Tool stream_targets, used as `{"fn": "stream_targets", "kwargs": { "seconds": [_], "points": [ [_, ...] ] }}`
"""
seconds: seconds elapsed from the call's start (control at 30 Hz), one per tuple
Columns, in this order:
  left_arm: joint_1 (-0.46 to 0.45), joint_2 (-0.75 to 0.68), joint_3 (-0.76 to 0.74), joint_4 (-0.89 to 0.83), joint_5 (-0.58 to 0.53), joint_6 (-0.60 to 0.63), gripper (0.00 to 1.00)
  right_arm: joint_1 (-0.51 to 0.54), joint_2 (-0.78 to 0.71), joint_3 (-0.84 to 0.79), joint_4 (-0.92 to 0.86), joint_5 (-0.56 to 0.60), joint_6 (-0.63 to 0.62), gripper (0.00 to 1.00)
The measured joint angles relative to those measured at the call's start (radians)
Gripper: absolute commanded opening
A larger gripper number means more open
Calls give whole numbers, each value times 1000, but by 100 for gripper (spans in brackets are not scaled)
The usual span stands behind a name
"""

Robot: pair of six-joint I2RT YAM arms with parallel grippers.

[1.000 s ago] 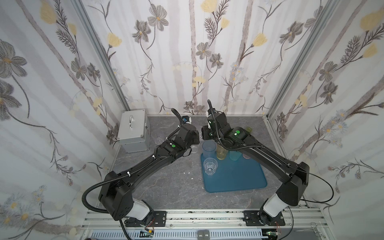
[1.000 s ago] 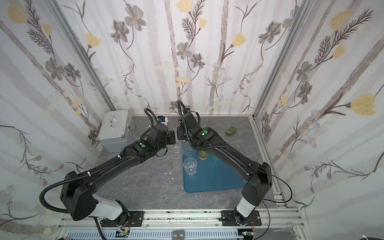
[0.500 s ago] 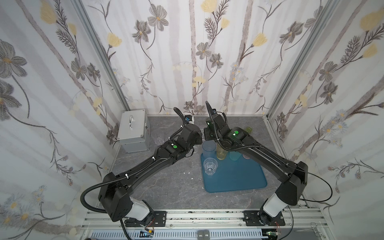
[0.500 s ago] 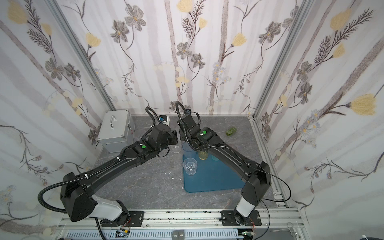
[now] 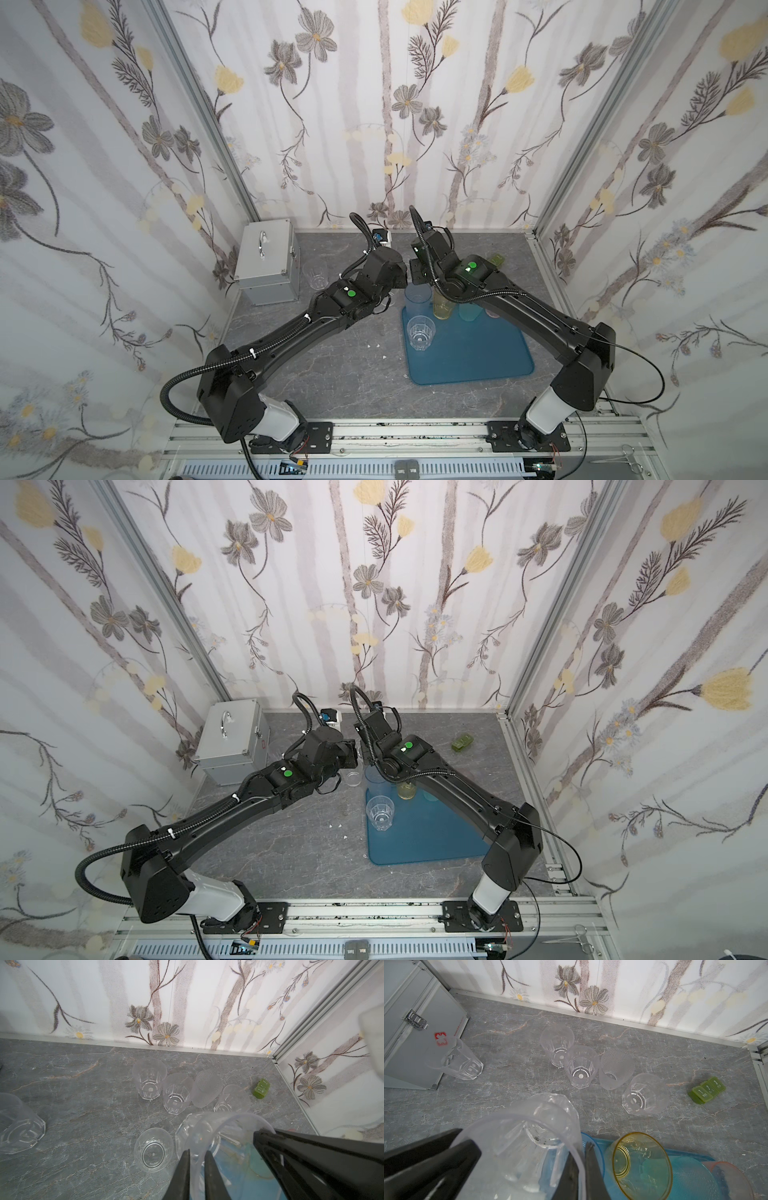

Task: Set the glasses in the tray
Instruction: 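Carry the clear cup toward the right gripper while it approaches and grasps it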

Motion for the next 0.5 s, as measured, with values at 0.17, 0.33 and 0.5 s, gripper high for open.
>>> {"fn": "stream_targets", "kwargs": {
  "seconds": [0.17,0.33,0.5],
  "points": [
    [-2,-13,0,10,16,0,30,0,-14,-6,6,-5,0,0],
    [-2,-31,2,14,35,0,40,0,-21,-13,8,-12,0,0],
    [-3,-55,2,32,42,0,50,-5,-22,-15,9,-20,0,0]
  ]
}}
